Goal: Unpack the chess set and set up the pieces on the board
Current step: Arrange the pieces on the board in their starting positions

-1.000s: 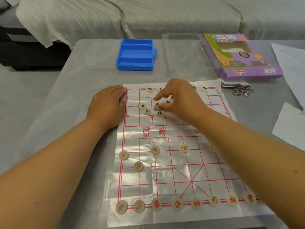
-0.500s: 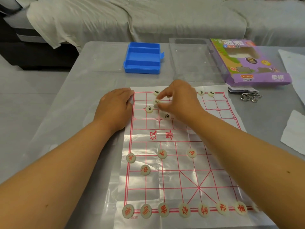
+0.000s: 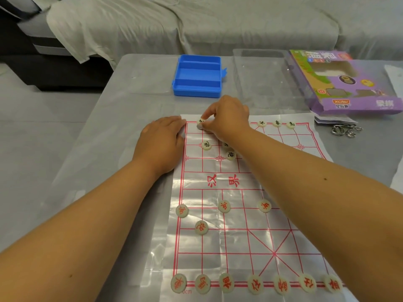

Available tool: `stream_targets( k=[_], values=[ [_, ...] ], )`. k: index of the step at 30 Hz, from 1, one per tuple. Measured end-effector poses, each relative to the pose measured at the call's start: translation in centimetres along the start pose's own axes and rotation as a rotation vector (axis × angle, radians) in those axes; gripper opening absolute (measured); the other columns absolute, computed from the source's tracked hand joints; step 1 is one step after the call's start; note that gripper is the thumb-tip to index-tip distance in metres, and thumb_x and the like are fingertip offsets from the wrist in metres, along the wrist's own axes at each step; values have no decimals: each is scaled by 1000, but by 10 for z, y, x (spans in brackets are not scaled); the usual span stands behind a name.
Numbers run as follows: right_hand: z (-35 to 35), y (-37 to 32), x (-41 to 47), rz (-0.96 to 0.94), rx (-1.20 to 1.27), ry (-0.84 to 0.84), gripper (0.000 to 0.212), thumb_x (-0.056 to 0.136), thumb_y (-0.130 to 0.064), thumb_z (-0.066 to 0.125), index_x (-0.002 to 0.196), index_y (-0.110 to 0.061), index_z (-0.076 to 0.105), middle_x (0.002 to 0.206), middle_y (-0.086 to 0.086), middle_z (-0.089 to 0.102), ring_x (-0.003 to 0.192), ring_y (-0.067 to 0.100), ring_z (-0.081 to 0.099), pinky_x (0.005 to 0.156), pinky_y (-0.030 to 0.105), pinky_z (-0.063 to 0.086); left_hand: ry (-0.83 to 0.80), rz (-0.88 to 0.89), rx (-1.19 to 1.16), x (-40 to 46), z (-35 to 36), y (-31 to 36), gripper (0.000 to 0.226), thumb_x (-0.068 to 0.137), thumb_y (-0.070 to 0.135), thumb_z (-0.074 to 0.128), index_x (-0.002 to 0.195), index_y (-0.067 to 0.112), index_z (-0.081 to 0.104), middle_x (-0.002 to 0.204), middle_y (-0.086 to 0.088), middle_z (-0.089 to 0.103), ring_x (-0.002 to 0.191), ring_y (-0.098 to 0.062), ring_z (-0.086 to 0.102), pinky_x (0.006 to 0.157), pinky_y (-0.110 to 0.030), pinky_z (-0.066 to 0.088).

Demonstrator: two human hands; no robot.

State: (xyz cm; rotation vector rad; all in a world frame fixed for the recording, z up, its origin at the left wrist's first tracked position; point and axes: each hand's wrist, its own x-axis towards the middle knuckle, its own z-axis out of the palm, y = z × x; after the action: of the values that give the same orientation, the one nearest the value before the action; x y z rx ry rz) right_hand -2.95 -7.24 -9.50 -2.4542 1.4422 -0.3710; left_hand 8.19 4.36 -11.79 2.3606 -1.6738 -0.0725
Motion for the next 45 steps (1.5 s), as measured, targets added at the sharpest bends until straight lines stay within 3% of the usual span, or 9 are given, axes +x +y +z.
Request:
stream_targets(
  k=[7, 9, 13, 15, 24, 28, 39, 45],
  values=[
    [-51, 29, -18, -6, 175, 75, 38, 75, -47, 70, 109, -30, 68, 105, -5, 64, 102, 15, 57, 95, 41, 45, -4, 15, -9, -1, -1, -1, 45, 100, 35, 33, 143, 23, 40, 149, 2, 40, 137, -18, 35, 117, -38, 22],
    [-69, 52, -32, 14, 209, 109, 34, 76, -44, 71, 106, -28, 70, 97, -6, 63, 94, 10, 57, 87, 33, 47, -6, 9, -8, -1, -1, 0, 45, 100, 34, 33, 143, 22, 40, 149, 1, 40, 137, -19, 35, 116, -38, 22],
    [-82, 94, -64, 49, 225, 147, 30, 73, -42, 74, 99, -26, 73, 85, -7, 61, 70, 0, 51, 59, 17, 36, -15, 1, -12, -3, -4, 3, 46, 100, 34, 34, 144, 21, 39, 149, 0, 40, 137, -21, 35, 116, -40, 23],
    [-83, 107, -79, 74, 199, 132, 29, 73, -41, 75, 98, -26, 74, 74, -16, 54, 65, -4, 47, 55, 14, 33, -21, 1, -8, -3, -4, 4, 46, 100, 34, 34, 144, 20, 39, 149, -1, 40, 137, -21, 35, 116, -40, 23],
    [-76, 134, -109, 109, 105, 7, 30, 74, -39, 72, 101, -27, 73, 77, -19, 45, 70, 6, 44, 70, 30, 38, -22, 7, -10, -3, -4, 3, 45, 101, 32, 34, 143, 19, 40, 149, -2, 41, 137, -23, 35, 115, -41, 24],
    [-76, 136, -112, 124, 76, -31, 31, 74, -40, 71, 103, -29, 72, 85, -10, 48, 84, 12, 46, 80, 39, 45, -27, 0, -8, -3, -3, 4, 45, 101, 33, 34, 143, 19, 40, 148, -2, 41, 137, -23, 36, 115, -41, 25],
    [-72, 134, -109, 113, 70, -21, 31, 73, -46, 71, 101, -32, 72, 90, -8, 49, 86, 12, 45, 81, 38, 43, -19, -4, -11, -3, -4, 4, 45, 101, 32, 34, 143, 19, 41, 148, -3, 42, 136, -24, 37, 114, -41, 25],
    [-72, 131, -88, 48, 108, 45, 28, 74, -42, 73, 100, -31, 72, 79, -18, 44, 69, 2, 44, 78, 35, 45, -16, -3, -8, -2, -3, 3, 44, 101, 33, 35, 142, 20, 41, 147, -2, 43, 135, -23, 37, 113, -41, 26]
  ],
)
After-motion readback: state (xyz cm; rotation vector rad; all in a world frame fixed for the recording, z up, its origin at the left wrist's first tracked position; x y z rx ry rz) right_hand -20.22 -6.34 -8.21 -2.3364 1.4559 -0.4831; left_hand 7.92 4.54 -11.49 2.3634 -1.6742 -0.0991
